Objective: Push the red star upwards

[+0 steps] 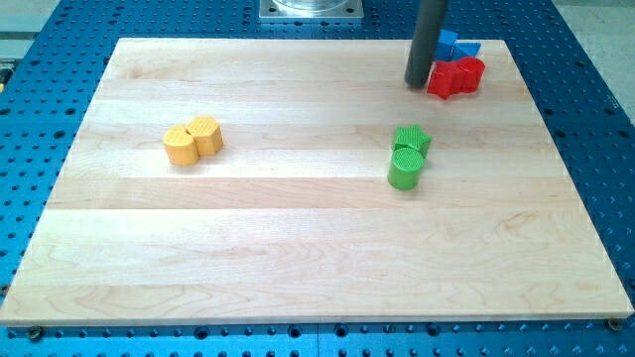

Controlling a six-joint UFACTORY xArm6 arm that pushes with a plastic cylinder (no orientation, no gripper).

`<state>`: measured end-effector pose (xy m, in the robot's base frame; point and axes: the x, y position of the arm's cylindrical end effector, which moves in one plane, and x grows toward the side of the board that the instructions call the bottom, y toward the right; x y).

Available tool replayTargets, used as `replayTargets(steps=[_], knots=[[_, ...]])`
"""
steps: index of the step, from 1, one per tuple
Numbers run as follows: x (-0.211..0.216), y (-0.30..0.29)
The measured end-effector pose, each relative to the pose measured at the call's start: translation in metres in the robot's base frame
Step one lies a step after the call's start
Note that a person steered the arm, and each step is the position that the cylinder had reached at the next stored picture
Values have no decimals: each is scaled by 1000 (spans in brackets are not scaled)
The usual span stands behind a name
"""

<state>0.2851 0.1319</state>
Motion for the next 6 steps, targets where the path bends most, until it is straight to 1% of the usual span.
replayTargets(steps=[1,2,3,4,5,6], knots=[[42,-14],[79,-14],[72,34],[44,66],[13,70],[6,70]])
